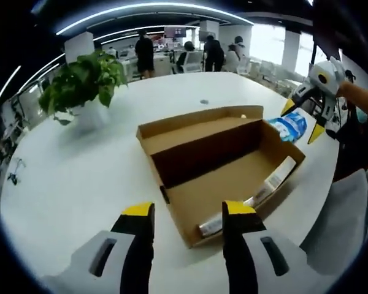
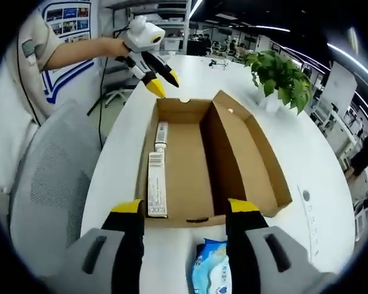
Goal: Operate the shoe box by opening the lid, removing the specified soft item, and placing it in the target area until the item is outside and the box remains undamaged.
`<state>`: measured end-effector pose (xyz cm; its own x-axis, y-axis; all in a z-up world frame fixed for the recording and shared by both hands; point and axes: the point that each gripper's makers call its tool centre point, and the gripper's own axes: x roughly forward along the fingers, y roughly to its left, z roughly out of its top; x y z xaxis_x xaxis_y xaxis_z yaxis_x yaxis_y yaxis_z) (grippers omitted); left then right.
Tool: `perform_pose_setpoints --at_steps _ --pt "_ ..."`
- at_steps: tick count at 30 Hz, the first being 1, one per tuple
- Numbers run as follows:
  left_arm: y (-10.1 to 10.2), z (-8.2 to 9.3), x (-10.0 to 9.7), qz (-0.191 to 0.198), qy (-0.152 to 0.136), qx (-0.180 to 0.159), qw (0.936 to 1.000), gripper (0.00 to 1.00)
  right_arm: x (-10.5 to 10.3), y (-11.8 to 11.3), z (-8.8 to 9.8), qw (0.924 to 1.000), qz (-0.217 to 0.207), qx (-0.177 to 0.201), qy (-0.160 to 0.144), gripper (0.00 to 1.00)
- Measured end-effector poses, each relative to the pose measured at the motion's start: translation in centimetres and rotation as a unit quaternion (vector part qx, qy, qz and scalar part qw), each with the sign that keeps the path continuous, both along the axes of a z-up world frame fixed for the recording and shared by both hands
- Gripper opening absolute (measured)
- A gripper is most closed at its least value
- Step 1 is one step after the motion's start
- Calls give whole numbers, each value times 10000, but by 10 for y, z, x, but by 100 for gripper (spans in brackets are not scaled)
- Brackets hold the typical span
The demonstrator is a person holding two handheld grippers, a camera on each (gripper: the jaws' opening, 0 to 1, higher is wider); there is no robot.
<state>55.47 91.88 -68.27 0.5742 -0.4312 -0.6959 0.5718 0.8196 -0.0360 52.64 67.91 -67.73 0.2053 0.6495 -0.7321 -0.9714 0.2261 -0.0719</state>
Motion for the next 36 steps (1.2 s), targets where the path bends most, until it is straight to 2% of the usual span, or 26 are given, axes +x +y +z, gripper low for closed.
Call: perform_pose_setpoints --at_steps 8,13,23,27,36 --pt "9 -20 -8 263 287 -29 9992 33 1 13 -19 9997 126 -126 170 51" --pt "11 -28 -10 391 427 -105 9983 24 -2 16 -39 9984 305 -402 269 51" --pt "14 -36 -11 615 540 -257 9963 7 -2 24 -60 9965 259 -457 655 50" --pt "14 -36 -12 679 553 -344 9956 6 -3 28 -62 9961 191 -384 768 48" --pt "14 -36 -13 674 540 -350 9956 6 5 22 -58 9971 156 -488 563 47"
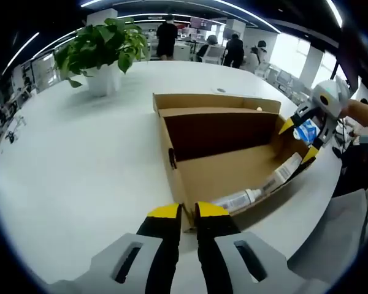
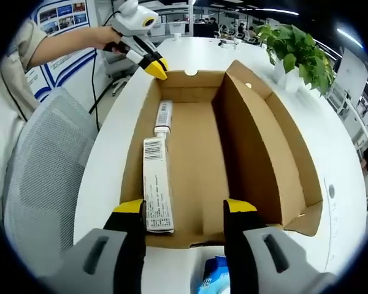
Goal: Operate the shoe box by opening the lid, removing the specified soft item, and placing it in the target area until the item is outside and the box remains undamaged.
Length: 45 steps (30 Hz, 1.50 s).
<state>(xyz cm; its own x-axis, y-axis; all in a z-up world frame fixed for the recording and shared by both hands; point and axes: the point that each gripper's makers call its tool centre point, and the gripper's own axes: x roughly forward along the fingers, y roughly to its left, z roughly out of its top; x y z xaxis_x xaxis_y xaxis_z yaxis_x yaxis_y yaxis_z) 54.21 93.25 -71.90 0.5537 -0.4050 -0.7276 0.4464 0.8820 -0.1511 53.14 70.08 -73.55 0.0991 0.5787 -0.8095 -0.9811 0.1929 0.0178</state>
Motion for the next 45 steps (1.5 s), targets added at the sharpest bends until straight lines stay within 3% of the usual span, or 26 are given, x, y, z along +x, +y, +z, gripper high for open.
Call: perform_pose_setpoints --at_steps 5,9,19,26,36,45 --pt "0 0 0 -4 13 -1 10000 6 -6 2 2 9997 -50 142 178 46" --pt "0 0 -1 -4 13 4 10000 6 -16 7 -4 9990 -49 173 404 38" --pt "-1 0 -1 -18 26 40 10000 6 -27 13 -14 9991 157 68 392 18" --pt "0 0 -1 -8 8 34 10000 6 -28 14 -13 9992 311 -15 243 16" --pt "0 0 -1 -19 5 89 10000 6 -21 18 -5 9998 17 116 173 15" --pt "1 -1 -1 32 -26 73 10000 6 -19 15 8 9997 -6 179 150 15"
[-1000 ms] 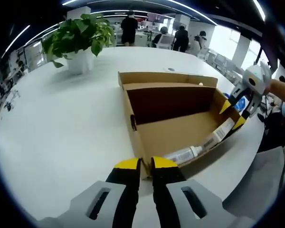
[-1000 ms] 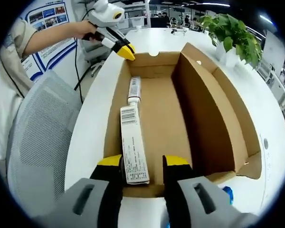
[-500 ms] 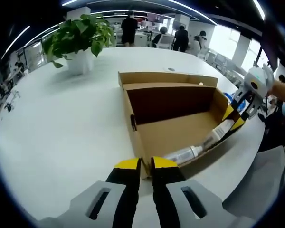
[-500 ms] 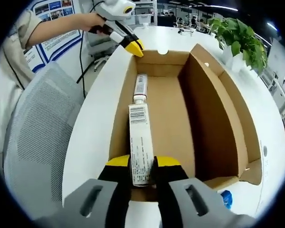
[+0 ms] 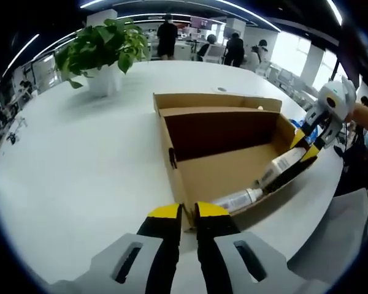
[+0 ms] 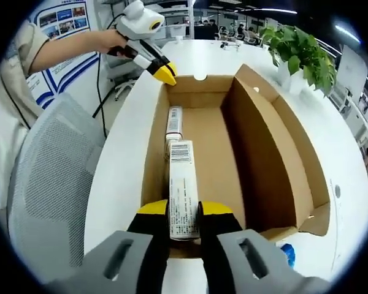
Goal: Operate the shoe box by opening the lid, removing the specified soft item, and placing it in the target area until the item is outside and the box remains undamaged.
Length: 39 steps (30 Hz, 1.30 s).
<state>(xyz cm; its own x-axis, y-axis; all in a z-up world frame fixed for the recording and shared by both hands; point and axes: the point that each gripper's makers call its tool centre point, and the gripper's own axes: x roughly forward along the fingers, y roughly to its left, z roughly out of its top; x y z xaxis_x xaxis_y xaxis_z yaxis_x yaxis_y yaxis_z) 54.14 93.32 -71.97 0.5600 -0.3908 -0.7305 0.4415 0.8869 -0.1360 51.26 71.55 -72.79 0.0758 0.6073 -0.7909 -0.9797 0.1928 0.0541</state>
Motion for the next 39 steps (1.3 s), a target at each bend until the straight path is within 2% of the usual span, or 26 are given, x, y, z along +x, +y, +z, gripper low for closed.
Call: perform_pose_setpoints --at_steps 15,29,39 --pt "0 0 1 32 -8 -20 10000 6 6 -6 41 9993 -28 247 -271 15" --pt "0 0 1 27 -16 -20 10000 6 10 -9 71 9979 28 367 -531 14" --pt "0 0 1 33 -22 -64 10000 6 15 -22 94 9966 42 420 -704 14"
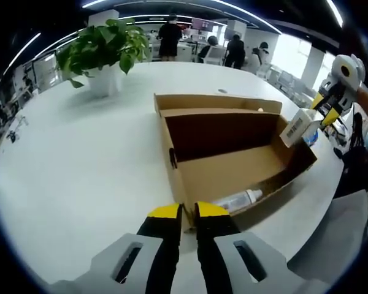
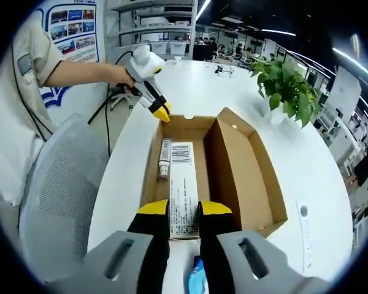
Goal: Operate the shoe box by opening the lid, removing the specified soft item, and placing it in the target area until the item is outside and the box remains undamaged.
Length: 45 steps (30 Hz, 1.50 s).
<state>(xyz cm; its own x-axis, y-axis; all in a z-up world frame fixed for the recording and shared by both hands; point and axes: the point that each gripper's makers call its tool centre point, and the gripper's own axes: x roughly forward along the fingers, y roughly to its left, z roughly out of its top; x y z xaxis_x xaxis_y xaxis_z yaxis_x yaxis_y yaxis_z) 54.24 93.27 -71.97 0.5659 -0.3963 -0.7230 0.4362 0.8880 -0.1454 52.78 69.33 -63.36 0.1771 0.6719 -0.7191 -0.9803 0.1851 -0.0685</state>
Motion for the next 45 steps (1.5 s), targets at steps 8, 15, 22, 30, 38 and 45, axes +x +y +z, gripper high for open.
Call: perform_pose_setpoints --at_steps 8,15,22,30,38,45 --pt "0 0 0 -17 4 1 10000 6 1 -16 8 9999 17 -108 -92 14" --pt "0 1 -1 -23 5 3 10000 6 6 -37 23 9996 -85 -79 -243 14" --pt "0 1 -1 -30 0 18 10000 6 7 -61 29 9992 -170 -137 -323 14" --pt "0 1 -1 -54 20 39 10000 6 15 -92 35 9983 -371 -177 -419 14" --pt "0 1 -1 -54 27 27 10000 6 24 -116 36 9971 -529 -252 -483 15" --pt "0 0 -1 -62 41 34 10000 6 33 -136 33 9959 -648 -366 -514 15"
